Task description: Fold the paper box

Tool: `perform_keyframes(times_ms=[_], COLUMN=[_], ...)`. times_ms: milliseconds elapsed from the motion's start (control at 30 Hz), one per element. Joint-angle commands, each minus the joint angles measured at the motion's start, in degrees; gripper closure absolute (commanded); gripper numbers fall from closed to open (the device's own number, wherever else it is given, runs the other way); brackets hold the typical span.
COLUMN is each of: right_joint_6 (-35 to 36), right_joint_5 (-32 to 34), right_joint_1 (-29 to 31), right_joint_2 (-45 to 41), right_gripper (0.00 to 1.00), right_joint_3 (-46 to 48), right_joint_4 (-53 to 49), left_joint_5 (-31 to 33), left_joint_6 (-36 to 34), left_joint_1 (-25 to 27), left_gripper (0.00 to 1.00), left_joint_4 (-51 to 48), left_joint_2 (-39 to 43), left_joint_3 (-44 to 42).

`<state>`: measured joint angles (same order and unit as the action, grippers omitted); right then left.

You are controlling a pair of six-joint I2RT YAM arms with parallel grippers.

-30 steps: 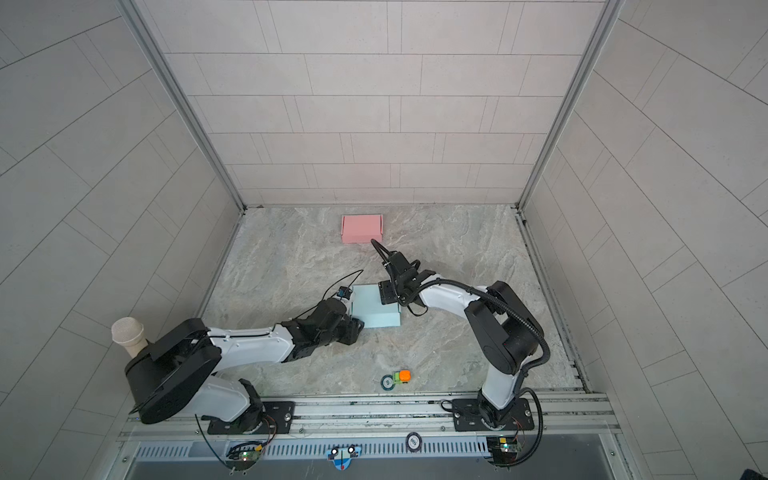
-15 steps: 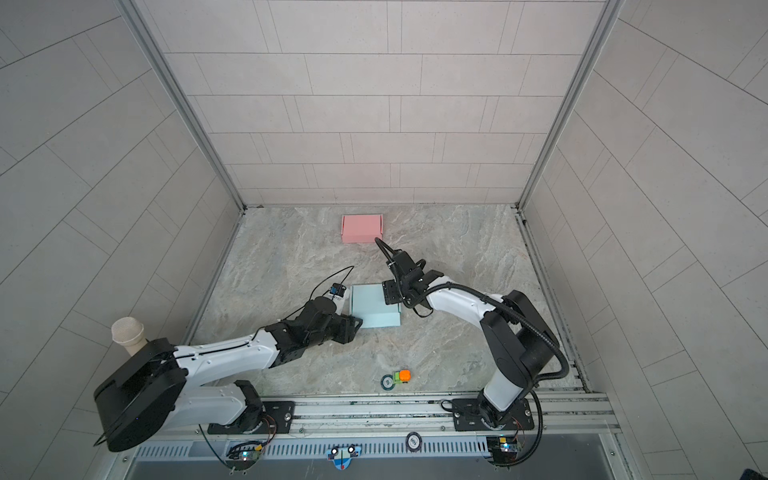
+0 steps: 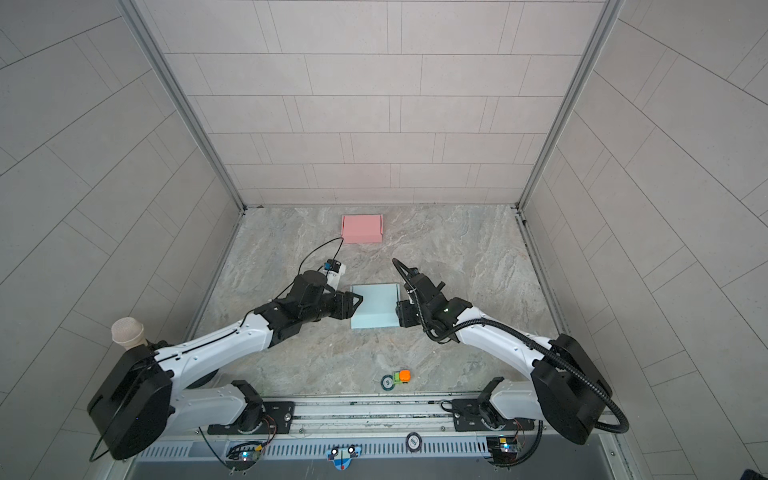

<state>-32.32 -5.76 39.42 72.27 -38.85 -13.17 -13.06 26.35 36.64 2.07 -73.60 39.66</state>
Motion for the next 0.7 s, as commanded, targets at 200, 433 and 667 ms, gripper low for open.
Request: perform_keyframes(times_ms=[200,433,667], right_joint_6=[-4.69,-3.87,-3.29], right_joint_5=[-1.97,-1.81,-1.71], right_joint_1=[2.07,2.07,2.06], right_joint_2=[2.16,6.49,8.22], right_gripper=[0.47,0.51,0.59], right_joint_3=[4.66,4.19,3.96], right_joint_4=[9.05,11.69,12.76], left_joint_5=[-10.54,-12.31,-13.71], left_joint_6=[-2.05,-2.45,-1.93], left_joint_1=[-7.2,-7.23,-7.27], left_gripper=[0.35,0.32,0.33], left_joint_4=[-0.87,-1.88,-0.86], left_joint_2=[-11.66,-20.48,-25.99], left_joint_3=[10.41,18.4,21.18])
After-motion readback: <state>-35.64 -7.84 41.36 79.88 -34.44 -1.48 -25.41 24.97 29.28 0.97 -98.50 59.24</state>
